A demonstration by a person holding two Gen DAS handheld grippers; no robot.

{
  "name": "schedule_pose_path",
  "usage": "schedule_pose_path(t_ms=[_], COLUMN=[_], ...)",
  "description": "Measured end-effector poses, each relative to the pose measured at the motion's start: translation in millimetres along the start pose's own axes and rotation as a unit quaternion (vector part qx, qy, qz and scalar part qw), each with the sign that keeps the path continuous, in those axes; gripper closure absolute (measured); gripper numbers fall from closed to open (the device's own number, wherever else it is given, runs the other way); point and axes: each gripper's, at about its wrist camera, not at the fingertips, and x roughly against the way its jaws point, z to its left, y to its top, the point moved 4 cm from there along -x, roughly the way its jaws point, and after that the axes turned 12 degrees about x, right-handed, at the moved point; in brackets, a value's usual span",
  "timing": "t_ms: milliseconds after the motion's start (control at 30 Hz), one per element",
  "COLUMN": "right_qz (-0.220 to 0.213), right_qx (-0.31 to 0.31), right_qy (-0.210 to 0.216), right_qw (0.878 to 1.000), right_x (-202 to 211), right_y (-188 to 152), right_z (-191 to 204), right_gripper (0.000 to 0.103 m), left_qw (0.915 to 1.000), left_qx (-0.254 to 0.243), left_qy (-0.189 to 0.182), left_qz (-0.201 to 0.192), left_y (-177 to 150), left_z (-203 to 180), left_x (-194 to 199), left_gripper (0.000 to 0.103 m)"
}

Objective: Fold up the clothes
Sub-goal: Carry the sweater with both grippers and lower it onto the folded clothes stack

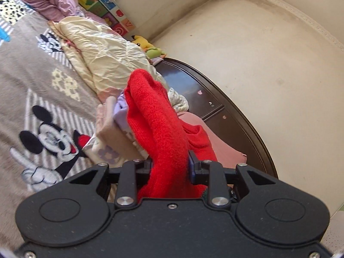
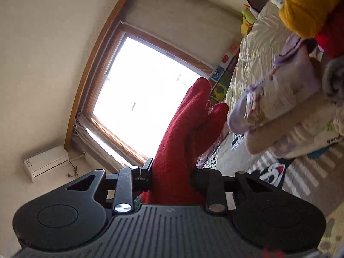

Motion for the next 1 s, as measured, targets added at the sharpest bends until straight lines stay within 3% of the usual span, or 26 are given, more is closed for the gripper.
schedule_pose_path(t_ms=[200, 333, 367, 400, 433, 500, 533, 667, 767, 867, 1000], right_qz=[-0.071, -0.112, -0.102, -0.093, -0.083, -0.064, -0.054, -0.017, -0.040, -0.062, -0.077], right_qx=[0.012, 0.001, 0.010, 0.020, 0.029, 0.048, 0.057, 0.095, 0.132, 0.173, 0.267], right_qy=[-0.008, -0.044, -0.071, -0.098, -0.125, -0.178, -0.204, -0.303, -0.300, -0.327, -0.313], right_qw=[0.997, 0.993, 0.992, 0.991, 0.988, 0.981, 0.976, 0.948, 0.944, 0.927, 0.908], right_x=[-16.9, -42.1, -49.0, -55.7, -62.4, -75.3, -81.5, -104.0, -91.2, -77.8, -64.7], right_y=[84.0, 128.0, 124.0, 120.1, 116.1, 108.4, 104.6, 89.9, 80.5, 74.1, 73.6], right_z=[-44.0, -77.6, -84.0, -90.3, -96.7, -109.4, -115.7, -138.7, -123.6, -108.0, -69.2], right_gripper=[0.070, 0.068, 0.061, 0.044, 0.037, 0.042, 0.043, 0.045, 0.044, 0.041, 0.041], left_qw=[0.9979, 0.9969, 0.9977, 0.9985, 0.9993, 0.9934, 0.9901, 0.9946, 0.9944, 0.9941, 0.9938], left_qx=[-0.031, -0.008, 0.002, 0.009, 0.016, 0.038, 0.047, 0.059, 0.071, 0.071, 0.061], left_qy=[-0.054, -0.073, -0.061, -0.043, -0.004, 0.097, 0.124, 0.081, 0.076, 0.082, 0.092], left_qz=[0.018, 0.028, 0.030, 0.032, 0.034, 0.047, 0.047, 0.025, 0.015, 0.008, 0.009], left_y=[43.3, 72.0, 74.6, 75.6, 72.3, 60.5, 54.9, 45.9, 43.0, 39.2, 34.5], left_z=[-40.9, -38.8, -30.3, -20.3, -4.6, 36.5, 53.1, 67.7, 73.0, 67.7, 61.9], left_x=[-88.3, -149.2, -164.8, -179.6, -192.0, -212.6, -215.7, -179.1, -155.6, -142.9, -152.3], left_gripper=[0.077, 0.076, 0.076, 0.074, 0.067, 0.055, 0.055, 0.052, 0.047, 0.046, 0.047])
